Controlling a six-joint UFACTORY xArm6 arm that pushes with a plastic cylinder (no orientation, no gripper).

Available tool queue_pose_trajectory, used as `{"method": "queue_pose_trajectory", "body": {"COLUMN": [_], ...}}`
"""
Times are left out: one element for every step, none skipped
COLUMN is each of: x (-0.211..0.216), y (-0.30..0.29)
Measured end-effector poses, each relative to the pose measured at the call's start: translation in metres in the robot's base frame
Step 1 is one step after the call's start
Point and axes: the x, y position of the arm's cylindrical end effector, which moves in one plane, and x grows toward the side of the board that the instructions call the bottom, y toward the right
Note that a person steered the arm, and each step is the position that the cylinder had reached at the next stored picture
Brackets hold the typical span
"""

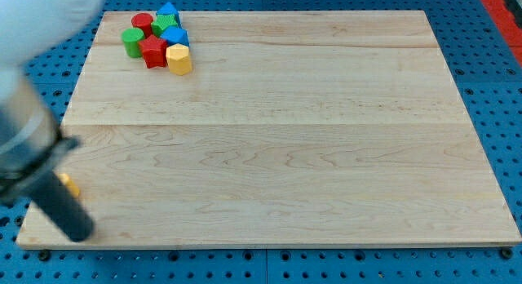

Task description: Push the yellow heart closer to the red star

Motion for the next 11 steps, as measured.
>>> {"method": "queue_pose_trajectory", "body": {"x": [-0.056, -0.097, -0.158, -0.214, -0.158, -0.141, -0.148, -0.166, -0.178, -0.214, -0.251], "y": [-0.033, -0.031, -0.023, -0.016, -0.003, -0.062, -0.066, -0.065, -0.066, -0.062, -0.065]}}
